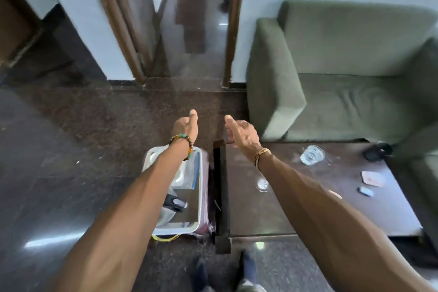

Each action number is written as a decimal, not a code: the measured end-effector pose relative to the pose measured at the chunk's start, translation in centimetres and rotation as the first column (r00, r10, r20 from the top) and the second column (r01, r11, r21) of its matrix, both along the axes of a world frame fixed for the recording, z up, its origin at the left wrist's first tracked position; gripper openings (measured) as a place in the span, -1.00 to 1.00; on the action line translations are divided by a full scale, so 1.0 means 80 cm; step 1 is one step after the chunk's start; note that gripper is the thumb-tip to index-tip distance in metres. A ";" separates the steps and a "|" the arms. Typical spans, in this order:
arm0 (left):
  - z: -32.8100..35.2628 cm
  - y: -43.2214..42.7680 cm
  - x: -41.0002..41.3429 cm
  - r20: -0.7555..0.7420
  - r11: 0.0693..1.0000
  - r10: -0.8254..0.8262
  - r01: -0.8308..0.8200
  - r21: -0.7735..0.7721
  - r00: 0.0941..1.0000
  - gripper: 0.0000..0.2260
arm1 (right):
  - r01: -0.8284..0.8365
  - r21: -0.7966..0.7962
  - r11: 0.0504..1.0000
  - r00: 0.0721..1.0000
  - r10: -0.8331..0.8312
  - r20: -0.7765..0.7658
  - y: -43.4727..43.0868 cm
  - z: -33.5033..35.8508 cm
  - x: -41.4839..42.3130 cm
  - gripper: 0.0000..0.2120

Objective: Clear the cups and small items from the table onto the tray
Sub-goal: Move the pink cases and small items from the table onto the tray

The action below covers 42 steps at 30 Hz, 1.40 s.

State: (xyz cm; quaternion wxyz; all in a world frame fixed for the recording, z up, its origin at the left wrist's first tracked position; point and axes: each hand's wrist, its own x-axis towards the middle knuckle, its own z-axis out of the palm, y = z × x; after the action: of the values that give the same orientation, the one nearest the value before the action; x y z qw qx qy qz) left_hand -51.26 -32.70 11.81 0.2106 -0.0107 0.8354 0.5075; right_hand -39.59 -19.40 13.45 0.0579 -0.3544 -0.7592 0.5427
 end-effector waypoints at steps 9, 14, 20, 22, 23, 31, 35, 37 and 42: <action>0.039 0.141 0.121 -0.215 0.954 -0.293 0.299 -0.007 0.932 -0.52 | 0.222 0.290 0.931 0.974 -0.227 -0.016 0.107 0.042 0.171 -0.57; 0.025 0.221 0.233 -0.181 0.904 -0.425 0.427 -0.025 0.887 -0.51 | 0.371 0.336 0.866 0.921 -0.391 -0.011 0.162 0.023 0.311 -0.50; 0.024 0.308 0.380 -0.184 0.833 -0.552 0.548 -0.076 0.814 -0.54 | 0.511 0.326 0.795 0.841 -0.541 -0.001 0.227 0.019 0.468 -0.48; 0.028 0.331 0.420 -0.212 0.814 -0.578 0.576 -0.081 0.788 -0.56 | 0.559 0.313 0.768 0.812 -0.584 -0.017 0.247 0.025 0.512 -0.49; 0.030 0.341 0.435 -0.222 0.805 -0.589 0.587 -0.081 0.777 -0.56 | 0.576 0.312 0.755 0.800 -0.600 -0.024 0.255 0.029 0.530 -0.49; 0.024 0.445 0.549 -0.222 0.717 -0.675 0.696 0.023 0.703 -0.61 | 0.721 0.332 0.608 0.654 -0.756 -0.035 0.315 0.026 0.663 -0.53; 0.001 0.494 0.606 -0.180 0.632 -0.755 0.773 0.055 0.630 -0.68 | 0.740 0.345 0.577 0.611 -0.792 0.013 0.327 0.006 0.712 -0.43; -0.008 0.519 0.632 -0.150 0.581 -0.795 0.809 0.089 0.588 -0.69 | 0.751 0.351 0.559 0.589 -0.808 0.027 0.333 -0.001 0.734 -0.40; 0.001 0.585 0.676 -0.112 0.469 -0.875 0.882 0.047 0.471 -0.67 | 0.811 0.359 0.462 0.488 -0.873 0.023 0.366 -0.003 0.779 -0.40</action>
State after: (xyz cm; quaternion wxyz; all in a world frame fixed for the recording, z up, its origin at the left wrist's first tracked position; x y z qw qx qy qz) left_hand 2.85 14.09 11.90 0.4113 0.4481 0.7034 0.3679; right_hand 22.72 9.92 13.22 0.2942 -0.7241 -0.5572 0.2805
